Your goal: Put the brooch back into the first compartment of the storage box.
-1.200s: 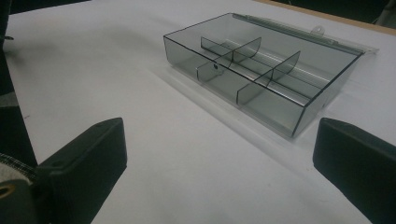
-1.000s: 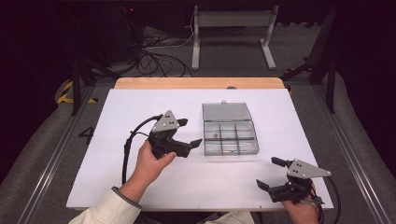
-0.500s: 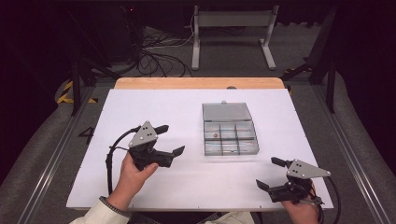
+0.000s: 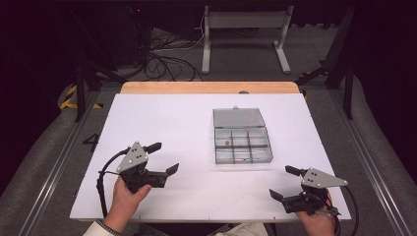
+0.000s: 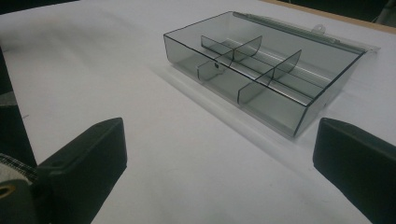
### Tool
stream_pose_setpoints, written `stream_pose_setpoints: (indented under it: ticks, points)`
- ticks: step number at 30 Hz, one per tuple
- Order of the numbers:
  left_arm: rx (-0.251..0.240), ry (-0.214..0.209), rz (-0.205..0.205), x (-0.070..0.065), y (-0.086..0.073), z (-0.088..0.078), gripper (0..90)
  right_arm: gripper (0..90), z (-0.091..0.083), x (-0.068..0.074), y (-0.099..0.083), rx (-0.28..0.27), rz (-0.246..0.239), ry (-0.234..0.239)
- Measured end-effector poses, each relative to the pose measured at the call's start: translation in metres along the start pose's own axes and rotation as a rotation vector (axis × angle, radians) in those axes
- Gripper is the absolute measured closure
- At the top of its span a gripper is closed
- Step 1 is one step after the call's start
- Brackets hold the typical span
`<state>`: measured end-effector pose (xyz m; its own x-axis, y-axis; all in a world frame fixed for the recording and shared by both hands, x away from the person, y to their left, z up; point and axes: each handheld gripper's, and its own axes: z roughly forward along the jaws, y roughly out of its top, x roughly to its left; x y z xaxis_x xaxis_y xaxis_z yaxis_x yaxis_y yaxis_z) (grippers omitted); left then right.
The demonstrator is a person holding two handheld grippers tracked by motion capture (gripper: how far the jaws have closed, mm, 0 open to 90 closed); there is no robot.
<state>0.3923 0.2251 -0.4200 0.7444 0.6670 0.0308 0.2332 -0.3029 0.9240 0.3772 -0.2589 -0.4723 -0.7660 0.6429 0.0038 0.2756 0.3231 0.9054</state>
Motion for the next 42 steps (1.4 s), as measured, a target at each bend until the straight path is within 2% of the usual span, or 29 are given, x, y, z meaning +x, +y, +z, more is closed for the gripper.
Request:
stream_pose_setpoints:
  ticks: [5, 11, 17, 22, 26, 32, 42]
  points:
    - [-0.004, 0.017, -0.012, 0.001, -0.016, -0.008, 12.4, 3.7, 0.000, 0.000, 0.000, -0.001, 0.001, -0.003]
    - [-0.022, 0.038, -0.053, 0.005, -0.035, -0.014, 12.4, 3.7, 0.001, 0.000, 0.000, 0.000, 0.004, -0.002]
    - [0.000, 0.067, -0.024, 0.004, -0.050, -0.018, 12.4, 3.6, 0.000, -0.001, 0.000, -0.001, 0.006, 0.000]
    - [0.016, 0.081, -0.018, 0.007, -0.061, -0.025, 12.5, 3.7, 0.001, -0.001, -0.001, 0.003, 0.005, 0.001]
    - [0.049, 0.087, -0.018, 0.006, -0.070, -0.032, 12.1, 3.7, 0.000, -0.002, -0.001, 0.001, 0.008, 0.000]
    - [0.026, 0.092, -0.051, 0.009, -0.074, -0.040, 11.9, 3.7, 0.001, -0.001, -0.001, 0.004, 0.007, 0.004]
    - [0.028, 0.104, -0.027, 0.007, -0.072, -0.040, 11.8, 3.6, 0.001, -0.001, -0.001, 0.007, 0.005, 0.005]
